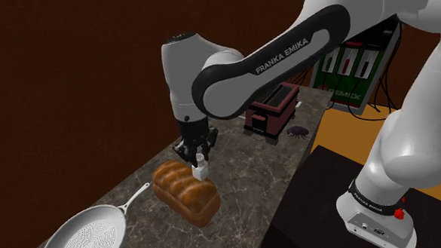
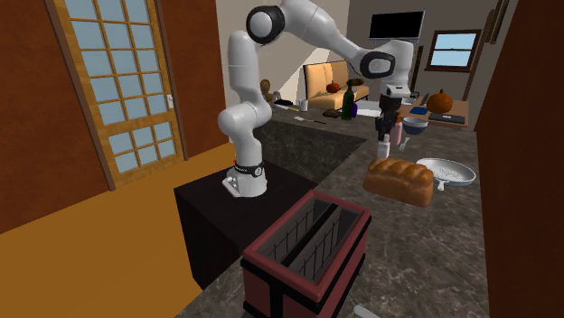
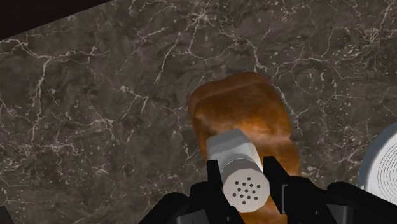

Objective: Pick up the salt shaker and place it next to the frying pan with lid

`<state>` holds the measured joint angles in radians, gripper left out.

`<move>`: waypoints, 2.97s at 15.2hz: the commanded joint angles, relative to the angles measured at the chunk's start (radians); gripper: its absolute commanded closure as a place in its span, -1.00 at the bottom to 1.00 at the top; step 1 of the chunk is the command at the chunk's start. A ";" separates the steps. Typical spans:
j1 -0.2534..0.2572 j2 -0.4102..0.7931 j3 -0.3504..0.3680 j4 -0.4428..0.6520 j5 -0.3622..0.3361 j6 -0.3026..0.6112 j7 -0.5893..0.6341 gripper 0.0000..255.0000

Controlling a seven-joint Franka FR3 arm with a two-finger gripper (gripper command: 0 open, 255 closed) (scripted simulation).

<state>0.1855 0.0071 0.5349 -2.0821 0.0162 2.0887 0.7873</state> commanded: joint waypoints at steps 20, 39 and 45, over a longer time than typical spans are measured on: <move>0.288 0.622 -0.014 0.733 -0.313 -0.186 0.296 1.00; 0.294 0.717 -0.048 0.625 -0.362 0.009 0.325 1.00; 0.298 0.740 -0.057 0.616 -0.372 0.039 0.331 1.00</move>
<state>0.4830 0.7455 0.4787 -1.4676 -0.3558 2.1272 1.1179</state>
